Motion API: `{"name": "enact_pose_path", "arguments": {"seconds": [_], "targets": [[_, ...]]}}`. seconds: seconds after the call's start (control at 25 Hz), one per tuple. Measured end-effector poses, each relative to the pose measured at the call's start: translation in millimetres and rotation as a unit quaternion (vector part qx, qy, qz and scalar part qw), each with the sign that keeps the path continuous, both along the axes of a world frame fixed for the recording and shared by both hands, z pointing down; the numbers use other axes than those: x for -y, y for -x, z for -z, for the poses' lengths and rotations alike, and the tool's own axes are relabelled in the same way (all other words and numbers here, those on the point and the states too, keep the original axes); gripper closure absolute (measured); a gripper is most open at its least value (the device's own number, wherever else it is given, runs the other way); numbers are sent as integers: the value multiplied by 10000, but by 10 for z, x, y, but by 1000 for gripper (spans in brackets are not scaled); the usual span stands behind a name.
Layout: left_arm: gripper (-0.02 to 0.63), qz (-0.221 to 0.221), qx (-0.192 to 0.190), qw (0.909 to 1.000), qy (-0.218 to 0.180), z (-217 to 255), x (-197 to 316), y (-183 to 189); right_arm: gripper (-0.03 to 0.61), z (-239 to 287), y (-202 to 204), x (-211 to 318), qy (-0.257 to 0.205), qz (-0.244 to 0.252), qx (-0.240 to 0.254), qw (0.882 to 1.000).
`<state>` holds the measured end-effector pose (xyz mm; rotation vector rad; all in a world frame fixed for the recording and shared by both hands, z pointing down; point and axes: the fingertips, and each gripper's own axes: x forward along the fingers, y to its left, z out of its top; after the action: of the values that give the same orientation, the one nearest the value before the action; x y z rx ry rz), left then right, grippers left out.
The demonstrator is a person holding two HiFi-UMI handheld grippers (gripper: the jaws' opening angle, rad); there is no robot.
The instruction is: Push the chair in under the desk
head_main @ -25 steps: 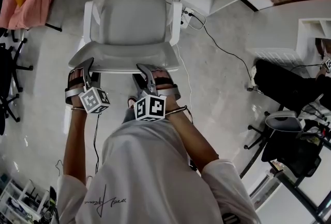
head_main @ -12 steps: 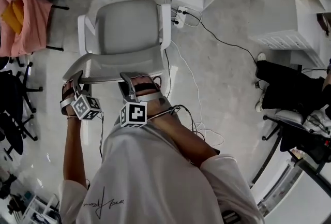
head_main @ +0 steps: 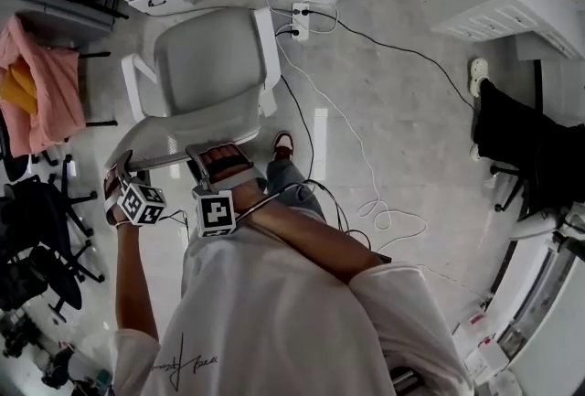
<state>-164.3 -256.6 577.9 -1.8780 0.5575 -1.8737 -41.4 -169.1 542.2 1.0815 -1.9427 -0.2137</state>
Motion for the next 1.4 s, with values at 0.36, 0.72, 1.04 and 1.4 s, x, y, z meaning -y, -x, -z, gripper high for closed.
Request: {"name": "enact_pose_path", "arguments": {"seconds": [0.36, 0.72, 1.04, 1.4], "targets": [[439, -106, 261, 9996, 52, -30, 138, 133, 439, 148, 168, 13, 150, -220, 501, 9984], [448, -313, 458, 9983, 159, -49, 340, 234, 443, 178, 347, 119, 172, -445, 586, 9971], [448, -552, 486, 9972, 126, -36, 734, 282, 451, 130, 465, 410, 287, -732, 555, 9954], [448, -820, 353, 9960, -31, -36, 990, 197, 448, 47, 428, 673, -132, -780, 315, 9964]]}}
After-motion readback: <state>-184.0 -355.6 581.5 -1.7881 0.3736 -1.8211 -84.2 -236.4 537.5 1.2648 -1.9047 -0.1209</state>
